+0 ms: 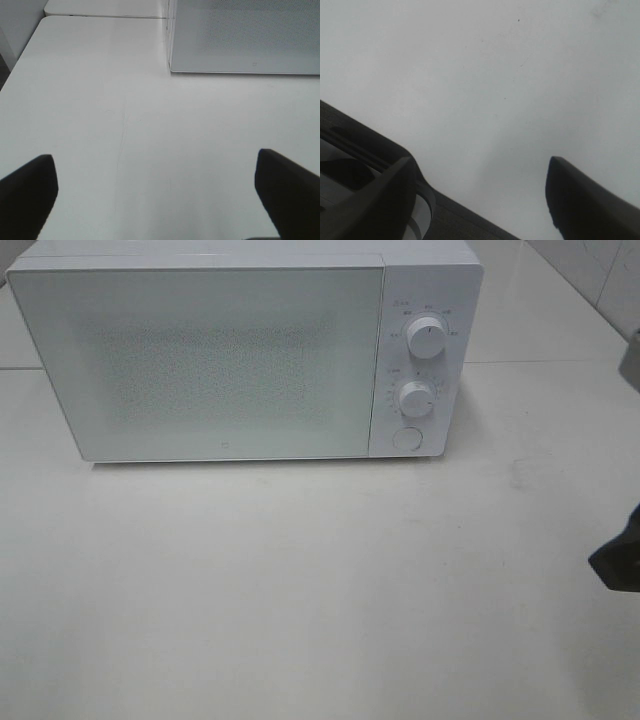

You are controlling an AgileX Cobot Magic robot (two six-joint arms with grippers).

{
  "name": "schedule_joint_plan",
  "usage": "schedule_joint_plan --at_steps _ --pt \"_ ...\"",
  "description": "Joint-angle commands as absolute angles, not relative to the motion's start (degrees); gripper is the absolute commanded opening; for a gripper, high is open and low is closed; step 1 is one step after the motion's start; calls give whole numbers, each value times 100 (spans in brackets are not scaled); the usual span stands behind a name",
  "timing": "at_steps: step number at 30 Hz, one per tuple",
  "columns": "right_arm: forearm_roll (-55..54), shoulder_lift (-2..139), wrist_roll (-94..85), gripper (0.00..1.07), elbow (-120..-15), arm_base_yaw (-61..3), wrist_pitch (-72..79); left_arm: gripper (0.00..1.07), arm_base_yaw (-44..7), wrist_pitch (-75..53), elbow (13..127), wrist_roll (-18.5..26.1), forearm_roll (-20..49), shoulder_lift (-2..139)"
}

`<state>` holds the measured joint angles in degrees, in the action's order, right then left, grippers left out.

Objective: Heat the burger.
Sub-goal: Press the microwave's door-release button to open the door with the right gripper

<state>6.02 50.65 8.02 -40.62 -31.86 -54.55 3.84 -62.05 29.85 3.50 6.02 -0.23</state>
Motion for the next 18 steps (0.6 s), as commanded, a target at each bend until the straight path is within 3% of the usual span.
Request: schedule_joint_plan --at_steps 1,12,18 --pt "619 4721 688 71 -4085 -3174 -5758 100 384 -6142 2962 327 625 -115" --pt "613 3123 693 71 -4045 -3134 -5993 100 384 -6142 2962 327 625 -115" --pt "579 2246 693 71 -3346 -2332 -5861 100 384 -6142 2962 327 625 -115"
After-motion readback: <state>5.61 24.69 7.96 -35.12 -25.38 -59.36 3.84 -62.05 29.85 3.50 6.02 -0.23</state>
